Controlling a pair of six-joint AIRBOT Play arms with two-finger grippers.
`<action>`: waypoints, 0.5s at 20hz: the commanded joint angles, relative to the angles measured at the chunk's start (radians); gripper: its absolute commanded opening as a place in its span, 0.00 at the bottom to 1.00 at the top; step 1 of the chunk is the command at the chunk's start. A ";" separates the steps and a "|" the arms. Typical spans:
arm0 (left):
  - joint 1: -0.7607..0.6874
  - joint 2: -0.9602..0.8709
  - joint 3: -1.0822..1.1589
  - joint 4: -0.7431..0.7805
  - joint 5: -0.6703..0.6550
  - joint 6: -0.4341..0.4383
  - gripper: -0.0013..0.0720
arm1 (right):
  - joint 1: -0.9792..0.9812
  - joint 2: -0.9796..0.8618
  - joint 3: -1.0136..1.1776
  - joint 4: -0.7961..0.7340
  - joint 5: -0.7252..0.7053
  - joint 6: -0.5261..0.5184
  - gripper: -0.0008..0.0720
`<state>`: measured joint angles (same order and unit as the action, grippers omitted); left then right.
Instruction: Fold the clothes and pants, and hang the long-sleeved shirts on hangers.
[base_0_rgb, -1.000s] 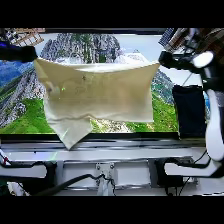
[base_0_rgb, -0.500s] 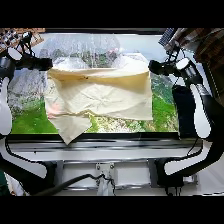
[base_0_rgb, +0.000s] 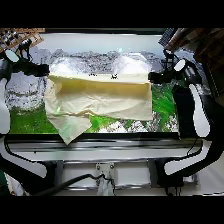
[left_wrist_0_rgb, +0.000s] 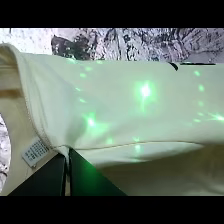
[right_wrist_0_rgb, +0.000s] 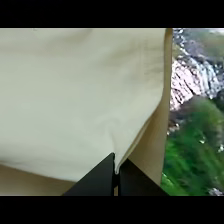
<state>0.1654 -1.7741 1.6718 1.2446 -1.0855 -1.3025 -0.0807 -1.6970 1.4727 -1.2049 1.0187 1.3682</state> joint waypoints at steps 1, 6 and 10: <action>-0.010 -0.005 -0.029 0.005 -0.039 0.001 0.04 | 0.000 -0.001 -0.007 -0.022 0.036 0.007 0.04; 0.000 -0.008 -0.052 0.005 -0.134 -0.003 0.25 | 0.000 0.004 -0.031 -0.005 0.184 0.056 0.59; 0.047 0.040 -0.052 0.060 -0.254 -0.113 0.44 | 0.000 0.090 -0.072 -0.112 0.339 0.142 0.49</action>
<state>0.1844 -1.7611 1.6222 1.2598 -1.2488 -1.3403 -0.0807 -1.6615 1.4307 -1.2499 1.2396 1.4544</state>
